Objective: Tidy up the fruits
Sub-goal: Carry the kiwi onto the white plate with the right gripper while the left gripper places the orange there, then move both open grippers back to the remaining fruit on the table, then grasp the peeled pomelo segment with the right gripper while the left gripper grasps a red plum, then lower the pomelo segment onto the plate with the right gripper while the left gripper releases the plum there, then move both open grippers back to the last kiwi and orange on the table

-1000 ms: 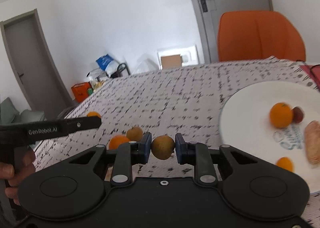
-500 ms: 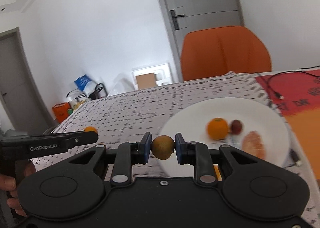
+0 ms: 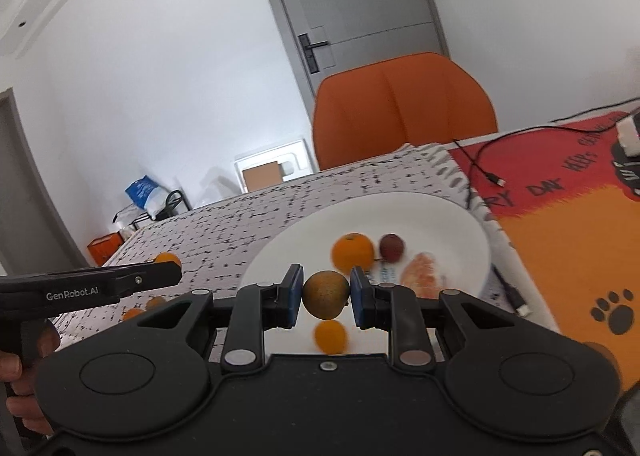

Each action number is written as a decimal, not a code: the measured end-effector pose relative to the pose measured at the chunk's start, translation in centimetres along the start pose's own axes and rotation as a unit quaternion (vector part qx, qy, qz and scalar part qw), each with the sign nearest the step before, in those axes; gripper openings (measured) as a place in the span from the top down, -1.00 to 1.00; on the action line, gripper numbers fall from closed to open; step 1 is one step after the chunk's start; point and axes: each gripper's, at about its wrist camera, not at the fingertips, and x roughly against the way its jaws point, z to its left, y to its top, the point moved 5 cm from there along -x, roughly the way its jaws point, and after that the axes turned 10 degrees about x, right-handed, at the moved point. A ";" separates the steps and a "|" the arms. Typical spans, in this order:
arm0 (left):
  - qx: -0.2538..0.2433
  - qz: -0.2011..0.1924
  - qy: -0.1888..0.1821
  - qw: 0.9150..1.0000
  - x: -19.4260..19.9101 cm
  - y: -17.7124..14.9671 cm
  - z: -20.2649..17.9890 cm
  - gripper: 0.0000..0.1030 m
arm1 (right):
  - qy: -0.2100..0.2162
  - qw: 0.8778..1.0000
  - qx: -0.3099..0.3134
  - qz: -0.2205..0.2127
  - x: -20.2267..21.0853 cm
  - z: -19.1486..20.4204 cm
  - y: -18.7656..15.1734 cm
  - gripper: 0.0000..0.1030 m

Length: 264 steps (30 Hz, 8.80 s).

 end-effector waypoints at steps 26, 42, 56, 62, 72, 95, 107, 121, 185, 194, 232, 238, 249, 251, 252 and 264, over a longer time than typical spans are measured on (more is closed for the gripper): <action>-0.036 0.032 -0.011 0.999 -2.9 -1.0 -3.8 0.34 | -0.015 0.999 -0.037 -0.002 1.4 -3.8 -1.4 0.24; -0.025 -0.029 0.057 0.998 2.7 1.0 2.2 -0.72 | -0.002 1.000 -0.007 -0.009 0.8 0.2 -0.5 -0.56; 0.021 -0.041 0.107 0.993 5.6 0.4 7.4 -0.81 | 0.027 0.999 0.036 -0.020 0.8 4.5 0.3 -1.00; 0.032 -0.037 0.111 0.993 6.4 -0.2 8.9 -0.81 | 0.039 0.998 0.047 -0.011 0.5 6.1 0.2 -1.00; 0.048 -0.042 0.112 0.992 8.0 -1.5 11.4 -0.79 | 0.068 0.995 0.079 0.007 -0.4 9.1 -0.2 -1.00; 0.094 -0.048 0.146 0.984 10.4 -3.4 16.2 -0.75 | 0.174 0.973 0.139 0.067 -3.7 16.2 -2.6 -0.56; 0.110 -0.045 0.151 0.981 10.6 -4.0 17.3 -0.75 | 0.189 0.964 0.146 0.116 -4.1 17.1 -4.2 -0.12; 0.109 -0.036 0.142 0.983 10.6 -4.5 17.2 -0.75 | 0.189 0.960 0.169 0.120 -4.1 17.7 -4.4 -0.01; 0.029 -0.017 0.052 0.998 4.4 -1.5 7.9 0.57 | 0.067 0.993 0.100 0.014 -1.5 7.9 0.0 0.28; 0.011 -0.015 0.036 0.999 3.1 -1.1 5.8 0.57 | 0.042 0.996 0.074 0.010 -2.2 5.7 0.1 0.28; -0.075 0.013 -0.027 0.997 -2.4 -0.2 -4.3 0.42 | -0.009 1.000 -0.006 -0.016 1.7 -2.2 -1.7 -0.34; -0.061 0.012 0.005 0.998 -2.1 -0.2 -2.4 -0.08 | -0.011 1.000 -0.004 -0.014 1.5 -2.0 -1.7 -0.42; -0.051 -0.005 0.043 0.998 -0.2 -0.2 0.4 -0.60 | -0.007 1.000 0.003 -0.016 1.5 -0.7 -1.5 -0.67; -0.046 -0.002 0.051 0.998 0.0 -0.2 1.0 -0.61 | -0.006 1.000 0.001 -0.016 1.4 -0.4 -1.4 -0.74; -0.042 -0.002 0.055 0.998 0.2 -0.2 1.4 -0.62 | -0.005 1.000 0.001 -0.016 1.4 -0.3 -1.4 -0.76; -0.016 -0.019 0.086 0.996 2.4 0.1 4.8 -0.69 | 0.015 1.000 0.019 -0.012 0.5 2.4 -1.0 -0.88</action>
